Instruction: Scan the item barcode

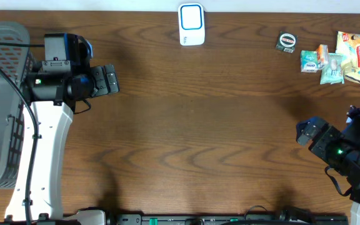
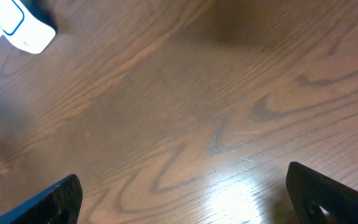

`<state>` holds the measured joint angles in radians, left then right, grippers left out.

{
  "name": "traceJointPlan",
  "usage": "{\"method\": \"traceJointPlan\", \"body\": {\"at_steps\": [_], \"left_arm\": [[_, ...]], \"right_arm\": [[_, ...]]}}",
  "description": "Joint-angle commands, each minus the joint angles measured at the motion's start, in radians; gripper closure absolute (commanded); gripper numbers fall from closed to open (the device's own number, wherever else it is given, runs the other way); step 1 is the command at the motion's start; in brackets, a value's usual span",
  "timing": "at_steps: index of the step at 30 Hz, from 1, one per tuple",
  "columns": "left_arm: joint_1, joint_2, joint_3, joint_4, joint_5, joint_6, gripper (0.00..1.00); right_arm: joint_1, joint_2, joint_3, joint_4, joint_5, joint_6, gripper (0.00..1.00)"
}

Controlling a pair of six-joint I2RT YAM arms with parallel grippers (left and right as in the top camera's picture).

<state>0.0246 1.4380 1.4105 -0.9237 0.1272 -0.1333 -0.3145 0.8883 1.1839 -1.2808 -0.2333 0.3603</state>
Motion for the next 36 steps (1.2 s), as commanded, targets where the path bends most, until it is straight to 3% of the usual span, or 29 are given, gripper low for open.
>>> {"method": "traceJointPlan", "body": {"at_steps": [1,22,31,36], "left_arm": [[0.003,0.000,0.002,-0.003,-0.009,0.002,0.03],[0.003,0.000,0.002,-0.003,-0.009,0.002,0.02],[0.003,0.000,0.002,-0.003,-0.009,0.002,0.02],[0.003,-0.001,0.002,-0.003,-0.009,0.002,0.02]], "right_arm": [[0.009,-0.005,-0.003,0.002,-0.019,0.013,0.01],[0.009,-0.005,-0.003,0.021,0.033,-0.007,0.01],[0.188,-0.140,-0.015,0.210,0.033,-0.356,0.01],[0.252,-0.306,-0.127,0.355,0.044,-0.399,0.01]]}}
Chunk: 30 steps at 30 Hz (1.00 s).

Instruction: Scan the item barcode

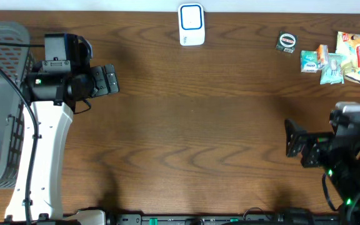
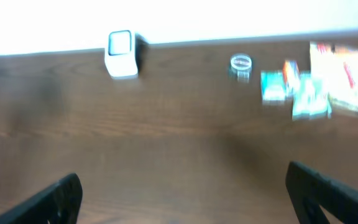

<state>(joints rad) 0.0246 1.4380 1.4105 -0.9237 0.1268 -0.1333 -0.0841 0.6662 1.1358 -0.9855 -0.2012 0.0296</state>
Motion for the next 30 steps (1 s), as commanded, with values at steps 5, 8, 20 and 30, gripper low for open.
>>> {"method": "traceJointPlan", "body": {"at_steps": [5,8,20,30], "left_arm": [[0.003,-0.001,0.002,-0.003,-0.008,0.002,0.02],[0.003,0.000,0.002,-0.003,-0.008,0.002,0.02],[0.003,0.000,0.002,-0.003,-0.008,0.002,0.02],[0.003,-0.001,0.002,-0.003,-0.008,0.002,0.02]], "right_arm": [[0.033,-0.236,-0.270,0.208,0.011,-0.068,0.01],[0.070,-0.356,-0.422,0.343,0.011,-0.068,0.01],[0.099,-0.648,-0.819,0.724,0.008,-0.042,0.01],[0.112,-0.661,-0.964,0.912,0.012,-0.042,0.01]]}}
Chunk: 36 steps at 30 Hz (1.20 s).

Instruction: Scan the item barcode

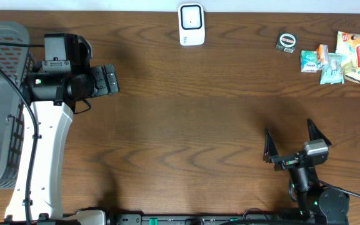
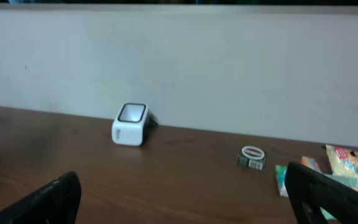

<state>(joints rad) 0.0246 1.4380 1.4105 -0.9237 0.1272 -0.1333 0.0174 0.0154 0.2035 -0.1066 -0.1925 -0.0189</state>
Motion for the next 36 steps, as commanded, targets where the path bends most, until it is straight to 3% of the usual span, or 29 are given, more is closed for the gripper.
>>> {"method": "traceJointPlan", "body": {"at_steps": [1,8,23,36], "left_arm": [[0.003,0.000,0.002,-0.003,-0.009,0.002,0.02],[0.003,-0.001,0.002,-0.003,-0.009,0.002,0.02],[0.003,-0.001,0.002,-0.003,-0.009,0.002,0.02],[0.003,-0.001,0.002,-0.003,-0.009,0.002,0.02]], "right_arm": [[0.011,-0.010,-0.050,0.061,0.003,0.006,0.01],[0.011,-0.010,-0.151,0.220,0.003,0.007,0.01],[0.011,-0.011,-0.199,0.238,0.037,0.006,0.01],[0.010,-0.010,-0.199,0.042,0.041,0.011,0.01]]}}
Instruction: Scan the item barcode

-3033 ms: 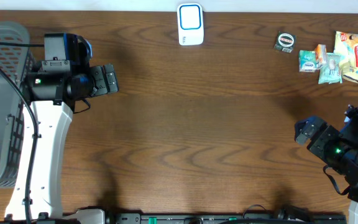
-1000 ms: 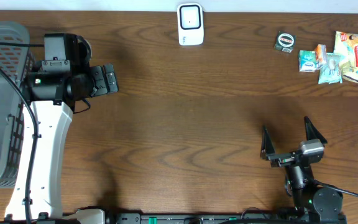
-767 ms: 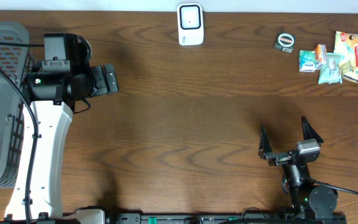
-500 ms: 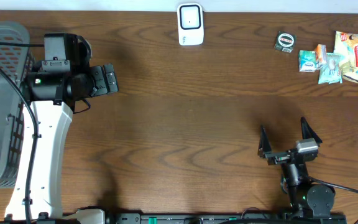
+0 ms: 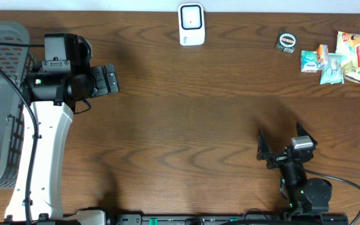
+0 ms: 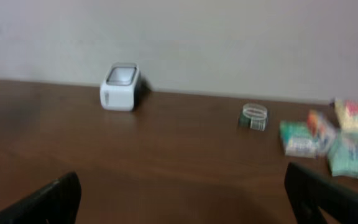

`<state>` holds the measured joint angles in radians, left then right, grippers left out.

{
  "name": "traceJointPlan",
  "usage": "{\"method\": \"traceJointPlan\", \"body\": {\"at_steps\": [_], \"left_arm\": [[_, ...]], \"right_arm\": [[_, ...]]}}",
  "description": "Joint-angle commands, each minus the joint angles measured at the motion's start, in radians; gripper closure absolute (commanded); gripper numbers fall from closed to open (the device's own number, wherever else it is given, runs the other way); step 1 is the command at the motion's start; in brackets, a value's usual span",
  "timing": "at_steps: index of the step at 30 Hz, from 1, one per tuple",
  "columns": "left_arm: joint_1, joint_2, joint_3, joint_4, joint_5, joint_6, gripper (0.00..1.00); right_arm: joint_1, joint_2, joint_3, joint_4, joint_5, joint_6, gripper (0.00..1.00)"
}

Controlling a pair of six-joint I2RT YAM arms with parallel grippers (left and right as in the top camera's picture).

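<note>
The white scanner [image 5: 191,24] stands at the far edge of the table, also in the right wrist view [image 6: 120,94]. The items lie at the far right: a round roll [image 5: 285,41] [image 6: 253,116], teal packets [image 5: 310,60] [image 6: 298,138] and snack bags [image 5: 357,57] [image 6: 356,134]. My right gripper [image 5: 283,144] [image 6: 185,199] hovers near the front edge, pointing towards the far side, open and empty. My left gripper [image 5: 110,79] rests shut at the left, holding nothing.
A grey basket sits at the left edge behind the left arm. A pale wall [image 6: 229,37] rises behind the table's far edge. Bare brown wood [image 5: 186,125] lies between my right gripper and the scanner and items.
My right gripper has shifted slightly to the left and tipped downward, so its view holds more table and less wall. It remains open. The left arm has not moved.
My right gripper was open at the table's right edge, looking down at bare wood. Then it faced left, with scanner and items in view. Then it stood near the front edge looking level at the wall. Now it looks a little lower. The left arm stayed put.
</note>
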<state>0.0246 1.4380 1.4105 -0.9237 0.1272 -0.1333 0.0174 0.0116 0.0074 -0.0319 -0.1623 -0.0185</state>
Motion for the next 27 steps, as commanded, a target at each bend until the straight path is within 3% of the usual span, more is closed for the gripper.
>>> {"method": "traceJointPlan", "body": {"at_steps": [1,17,22,27], "left_arm": [[0.003,0.000,0.002,-0.003,-0.009,0.002,0.02],[0.003,-0.001,0.002,-0.003,-0.009,0.002,0.02],[0.003,-0.001,0.002,-0.003,-0.009,0.002,0.02],[0.003,-0.001,0.002,-0.003,-0.009,0.002,0.02]], "right_arm": [[0.008,-0.006,-0.003,-0.032,0.014,0.010,0.01],[-0.031,-0.006,-0.002,-0.036,0.022,0.011,0.01],[-0.031,-0.006,-0.002,-0.040,0.060,0.117,0.01],[-0.031,-0.006,-0.002,-0.044,0.079,0.092,0.01]]}}
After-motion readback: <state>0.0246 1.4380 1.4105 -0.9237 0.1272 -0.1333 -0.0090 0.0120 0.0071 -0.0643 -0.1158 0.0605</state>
